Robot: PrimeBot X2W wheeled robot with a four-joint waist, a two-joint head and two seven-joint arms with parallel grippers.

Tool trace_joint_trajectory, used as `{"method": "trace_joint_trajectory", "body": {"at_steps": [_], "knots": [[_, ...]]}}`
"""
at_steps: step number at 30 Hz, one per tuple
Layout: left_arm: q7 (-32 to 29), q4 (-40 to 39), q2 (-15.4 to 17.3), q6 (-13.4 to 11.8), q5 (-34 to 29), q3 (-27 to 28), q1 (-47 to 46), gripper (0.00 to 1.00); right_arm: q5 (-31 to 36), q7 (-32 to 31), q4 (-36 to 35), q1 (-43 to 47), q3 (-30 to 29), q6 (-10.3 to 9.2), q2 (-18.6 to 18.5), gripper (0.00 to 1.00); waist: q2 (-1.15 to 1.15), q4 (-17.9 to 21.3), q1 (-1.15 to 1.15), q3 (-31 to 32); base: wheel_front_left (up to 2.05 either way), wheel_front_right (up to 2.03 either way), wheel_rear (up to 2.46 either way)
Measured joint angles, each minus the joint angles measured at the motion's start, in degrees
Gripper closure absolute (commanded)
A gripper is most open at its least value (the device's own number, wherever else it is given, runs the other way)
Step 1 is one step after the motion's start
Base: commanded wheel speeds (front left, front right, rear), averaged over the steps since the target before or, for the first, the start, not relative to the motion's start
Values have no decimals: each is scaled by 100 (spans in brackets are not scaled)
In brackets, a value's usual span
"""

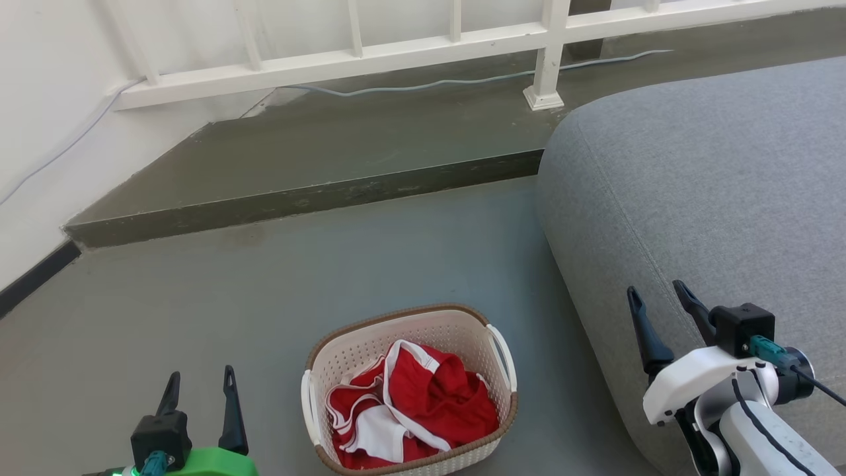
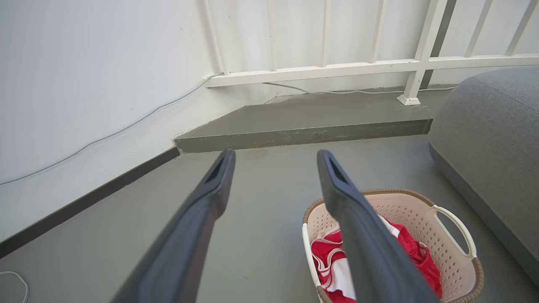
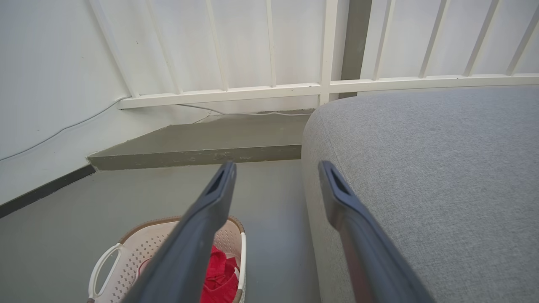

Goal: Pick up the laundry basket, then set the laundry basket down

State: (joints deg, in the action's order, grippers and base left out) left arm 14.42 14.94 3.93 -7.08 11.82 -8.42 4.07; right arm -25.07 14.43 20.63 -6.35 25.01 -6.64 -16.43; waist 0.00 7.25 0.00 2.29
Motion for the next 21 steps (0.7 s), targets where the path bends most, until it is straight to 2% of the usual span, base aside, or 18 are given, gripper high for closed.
{"method": "trace_joint_trajectory", "body": {"at_steps": [21], "knots": [[-31, -248, -85, 0, -24, -69, 214, 0, 103, 0, -177, 122, -98, -1, 22, 0, 0, 1, 0, 8, 0, 0, 0]]}}
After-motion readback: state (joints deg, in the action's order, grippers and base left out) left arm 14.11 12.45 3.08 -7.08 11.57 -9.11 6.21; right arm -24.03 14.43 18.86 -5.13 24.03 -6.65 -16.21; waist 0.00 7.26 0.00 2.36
